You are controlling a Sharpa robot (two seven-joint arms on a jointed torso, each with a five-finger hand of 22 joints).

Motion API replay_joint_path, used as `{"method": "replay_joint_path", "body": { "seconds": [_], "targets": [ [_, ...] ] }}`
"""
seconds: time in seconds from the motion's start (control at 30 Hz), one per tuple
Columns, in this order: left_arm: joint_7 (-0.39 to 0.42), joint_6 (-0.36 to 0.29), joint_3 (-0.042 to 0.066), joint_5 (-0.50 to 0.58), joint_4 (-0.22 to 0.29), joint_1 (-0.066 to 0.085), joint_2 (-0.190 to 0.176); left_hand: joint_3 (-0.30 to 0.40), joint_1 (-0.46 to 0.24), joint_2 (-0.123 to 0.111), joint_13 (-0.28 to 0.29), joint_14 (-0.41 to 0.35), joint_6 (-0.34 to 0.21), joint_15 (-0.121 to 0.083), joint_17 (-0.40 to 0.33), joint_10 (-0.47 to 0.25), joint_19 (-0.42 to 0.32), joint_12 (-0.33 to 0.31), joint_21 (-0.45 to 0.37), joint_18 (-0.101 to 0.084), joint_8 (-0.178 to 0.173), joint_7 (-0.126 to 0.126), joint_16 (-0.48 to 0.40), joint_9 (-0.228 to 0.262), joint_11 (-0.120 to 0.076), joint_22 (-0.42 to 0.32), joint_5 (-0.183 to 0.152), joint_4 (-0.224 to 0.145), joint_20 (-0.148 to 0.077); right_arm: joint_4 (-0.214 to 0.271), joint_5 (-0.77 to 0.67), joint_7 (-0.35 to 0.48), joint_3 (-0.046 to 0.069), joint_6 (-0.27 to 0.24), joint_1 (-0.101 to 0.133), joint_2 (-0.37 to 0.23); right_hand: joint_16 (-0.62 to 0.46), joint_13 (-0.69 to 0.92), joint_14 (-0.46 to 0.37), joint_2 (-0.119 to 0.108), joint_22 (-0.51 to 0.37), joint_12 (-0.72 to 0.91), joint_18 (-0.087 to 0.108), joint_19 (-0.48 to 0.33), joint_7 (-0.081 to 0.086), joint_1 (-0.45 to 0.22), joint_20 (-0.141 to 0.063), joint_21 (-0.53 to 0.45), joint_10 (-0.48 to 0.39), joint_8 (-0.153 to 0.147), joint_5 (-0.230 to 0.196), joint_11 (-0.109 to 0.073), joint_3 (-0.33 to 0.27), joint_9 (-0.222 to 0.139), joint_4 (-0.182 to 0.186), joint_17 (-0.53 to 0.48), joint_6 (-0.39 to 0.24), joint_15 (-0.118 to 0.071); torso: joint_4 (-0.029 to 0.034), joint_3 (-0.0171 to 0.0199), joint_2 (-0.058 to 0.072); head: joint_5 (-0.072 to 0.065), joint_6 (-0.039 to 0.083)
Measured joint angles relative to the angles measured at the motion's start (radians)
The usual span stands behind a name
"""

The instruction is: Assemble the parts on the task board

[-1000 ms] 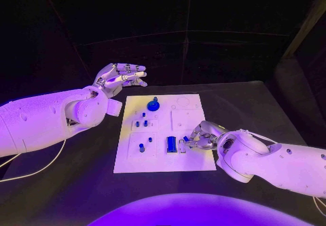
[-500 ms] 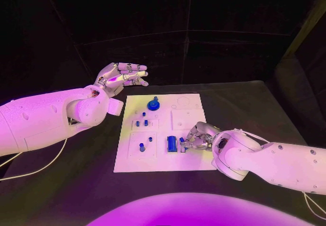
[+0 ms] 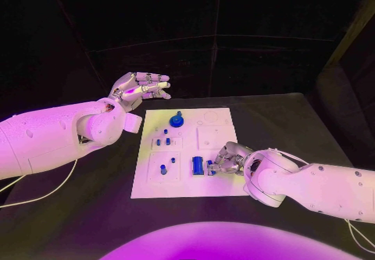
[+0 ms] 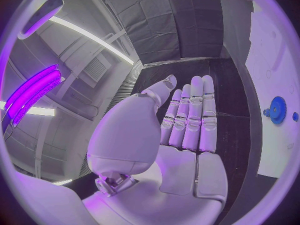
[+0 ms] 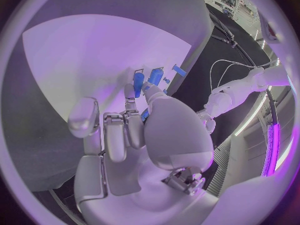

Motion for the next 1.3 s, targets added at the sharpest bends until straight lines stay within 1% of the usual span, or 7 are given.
{"method": "replay_joint_path", "body": {
  "seconds": [0.37, 0.47, 0.57, 0.8, 0.9, 1.17, 1.3],
  "targets": [
    [-0.001, 0.0, 0.0, 0.0, 0.001, 0.0, -0.001, 0.0, 0.0, 0.0, 0.0, 0.0, 0.0, 0.0, 0.0, 0.0, 0.0, 0.0, 0.0, 0.0, 0.0, 0.0, 0.0, 0.0, 0.0, 0.0, 0.0, 0.0, 0.0, -0.009, -0.007, -0.009, 0.0, 0.003, 0.0, 0.007, 0.0, 0.0, -0.002, -0.01, -0.002, 0.0, 0.0, 0.0, -0.011, -0.01, 0.0, 0.0, 0.0, 0.009, 0.0, -0.007, 0.0, 0.009, 0.009, 0.0, 0.014, -0.002, 0.0, 0.0, 0.001, -0.001, 0.002],
    [-0.001, 0.0, 0.0, 0.0, 0.001, 0.0, -0.002, 0.0, 0.0, 0.0, 0.0, 0.0, 0.0, 0.0, 0.0, 0.0, 0.0, 0.0, 0.0, 0.0, 0.0, 0.0, 0.0, 0.0, 0.0, 0.0, 0.0, 0.0, 0.0, -0.011, -0.009, -0.01, 0.0, 0.003, 0.0, 0.008, 0.0, 0.0, -0.004, -0.014, -0.005, 0.0, 0.0, 0.0, -0.031, -0.036, 0.0, 0.0, 0.0, 0.019, -0.009, -0.007, -0.012, 0.024, 0.028, 0.0, 0.034, -0.004, 0.0001, -0.0001, 0.001, -0.001, 0.001],
    [-0.001, 0.0, 0.0, 0.0, 0.002, 0.0, -0.002, 0.0, 0.0, 0.0, 0.0, 0.0, 0.0, 0.0, 0.0, 0.0, 0.0, 0.0, 0.0, 0.0, 0.0, 0.0, 0.0, 0.0, 0.0, 0.0, 0.0, 0.0, 0.0, -0.013, -0.011, -0.011, 0.0, 0.003, 0.0, 0.008, 0.0, 0.0, -0.004, -0.025, -0.006, 0.0, 0.0, 0.0, -0.026, -0.077, 0.0, 0.0, 0.0, 0.028, -0.023, -0.007, -0.039, 0.027, 0.058, 0.0, 0.029, -0.004, 0.0, -0.0002, 0.001, -0.001, 0.001],
    [-0.002, 0.0, 0.0, 0.0, 0.002, 0.0, -0.003, 0.0, 0.0, 0.0, 0.0, 0.0, 0.0, 0.0, 0.0, 0.0, 0.0, 0.0, 0.0, 0.0, 0.0, 0.0, 0.0, 0.0, 0.0, 0.0, 0.0, 0.0, 0.0, -0.018, -0.016, -0.011, 0.0, 0.002, 0.0, 0.008, 0.0, 0.0, -0.004, -0.035, -0.012, -0.007, 0.0, 0.0, -0.021, -0.127, 0.0, -0.006, 0.0, 0.03, -0.171, -0.007, -0.13, 0.045, 0.121, 0.0, 0.024, -0.004, 0.0001, -0.0002, 0.001, -0.002, 0.001],
    [-0.002, 0.0, 0.0, 0.0, 0.003, 0.0, -0.003, 0.0, 0.0, 0.0, 0.0, 0.0, 0.0, 0.0, 0.0, 0.0, 0.0, 0.0, 0.0, 0.0, 0.0, 0.0, 0.0, 0.0, 0.0, 0.0, 0.0, 0.0, 0.0, -0.021, -0.019, -0.011, 0.0, 0.001, 0.0, 0.008, 0.0, 0.0, -0.004, -0.035, -0.015, -0.007, 0.0, -0.004, -0.025, -0.127, -0.003, -0.009, 0.0, 0.035, -0.199, -0.007, -0.151, 0.052, 0.133, 0.0, 0.021, -0.004, 0.0002, -0.0002, 0.001, -0.002, 0.0],
    [-0.002, 0.0, 0.0, 0.0, 0.004, 0.0, -0.005, 0.0, 0.0, 0.0, 0.0, 0.0, 0.0, 0.0, 0.0, -0.004, 0.0, 0.0, 0.0, 0.0, 0.0, 0.0, -0.004, 0.0, 0.004, -0.001, 0.0, 0.0, 0.0, -0.023, -0.025, -0.011, 0.0, 0.0, 0.0, 0.006, 0.0, 0.0, -0.004, -0.026, -0.015, -0.007, 0.0, -0.004, -0.023, -0.097, -0.003, -0.009, 0.0, 0.039, -0.202, -0.007, -0.168, 0.062, 0.128, 0.0, 0.016, -0.003, 0.0006, -0.0002, 0.0, -0.003, -0.001],
    [-0.003, 0.0, 0.0, 0.0, 0.004, 0.0, -0.006, 0.0, 0.0, 0.0, 0.0, 0.0, 0.0, 0.0, 0.0, -0.004, 0.0, 0.0, 0.0, 0.0, 0.0, 0.0, -0.004, 0.0, 0.004, -0.001, 0.0, 0.0, 0.0, -0.013, -0.031, -0.006, 0.0, -0.005, 0.0, -0.007, 0.0, 0.0, -0.004, -0.015, -0.017, -0.007, 0.0, -0.004, -0.021, -0.071, -0.003, -0.015, 0.0, 0.04, -0.174, -0.007, -0.18, 0.067, 0.122, 0.0, 0.01, -0.003, 0.0006, -0.0002, 0.0, -0.003, -0.001]
  ]
}}
